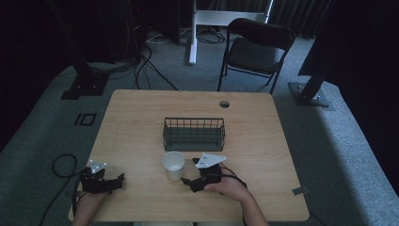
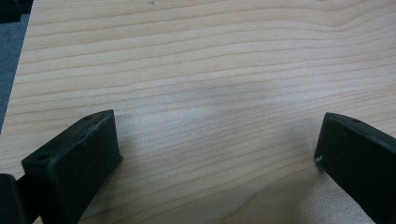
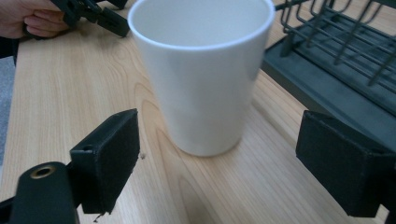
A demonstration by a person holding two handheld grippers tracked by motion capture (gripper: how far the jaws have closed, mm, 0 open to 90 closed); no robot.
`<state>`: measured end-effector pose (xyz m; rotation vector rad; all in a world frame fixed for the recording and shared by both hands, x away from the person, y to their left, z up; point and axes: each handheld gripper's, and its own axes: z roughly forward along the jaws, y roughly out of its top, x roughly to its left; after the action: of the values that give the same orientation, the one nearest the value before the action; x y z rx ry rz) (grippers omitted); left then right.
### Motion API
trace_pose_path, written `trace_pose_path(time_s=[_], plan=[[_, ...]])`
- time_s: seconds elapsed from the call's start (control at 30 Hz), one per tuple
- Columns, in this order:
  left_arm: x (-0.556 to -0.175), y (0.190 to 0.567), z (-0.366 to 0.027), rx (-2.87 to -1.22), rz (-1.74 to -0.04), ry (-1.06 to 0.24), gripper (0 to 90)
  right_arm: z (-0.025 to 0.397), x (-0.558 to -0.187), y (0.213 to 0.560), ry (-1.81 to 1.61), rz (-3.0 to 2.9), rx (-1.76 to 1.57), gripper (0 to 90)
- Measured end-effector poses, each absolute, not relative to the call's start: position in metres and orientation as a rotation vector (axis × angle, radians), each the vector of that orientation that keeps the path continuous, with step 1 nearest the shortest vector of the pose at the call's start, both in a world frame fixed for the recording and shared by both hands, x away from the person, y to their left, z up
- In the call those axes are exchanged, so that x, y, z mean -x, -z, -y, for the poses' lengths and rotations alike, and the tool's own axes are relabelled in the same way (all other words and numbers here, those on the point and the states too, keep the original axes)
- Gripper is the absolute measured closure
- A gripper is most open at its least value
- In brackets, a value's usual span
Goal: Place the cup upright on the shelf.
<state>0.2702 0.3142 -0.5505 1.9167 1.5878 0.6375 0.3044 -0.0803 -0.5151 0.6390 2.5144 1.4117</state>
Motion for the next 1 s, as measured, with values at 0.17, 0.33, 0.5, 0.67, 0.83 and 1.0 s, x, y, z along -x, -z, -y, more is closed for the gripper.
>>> trace_pose_path(time_s=[0.17, 0.33, 0.5, 0.67, 0.83, 1.0], plan=[[-0.27, 0.55, -0.314, -1.917, -1.588, -0.637, 0.1, 0.069, -0.306, 0.516, -1.425, -2.526, -0.622, 12.8], [-0.27, 0.55, -0.314, -1.917, -1.588, -0.637, 0.1, 0.057, -0.308, 0.515, -1.427, -2.526, -0.591, 12.8], [-0.27, 0.55, -0.314, -1.917, -1.588, -0.637, 0.1, 0.048, -0.313, 0.511, -1.439, -2.512, -0.57, 12.8], [-0.27, 0.55, -0.314, -1.922, -1.58, -0.634, 0.1, 0.042, -0.316, 0.509, -1.455, -2.493, -0.558, 12.9], [-0.27, 0.55, -0.314, -1.921, -1.58, -0.634, 0.1, 0.038, -0.32, 0.508, -1.476, -2.477, -0.567, 12.9], [-0.27, 0.55, -0.314, -1.922, -1.58, -0.633, 0.1, 0.032, -0.32, 0.506, -1.489, -2.463, -0.548, 13.2]])
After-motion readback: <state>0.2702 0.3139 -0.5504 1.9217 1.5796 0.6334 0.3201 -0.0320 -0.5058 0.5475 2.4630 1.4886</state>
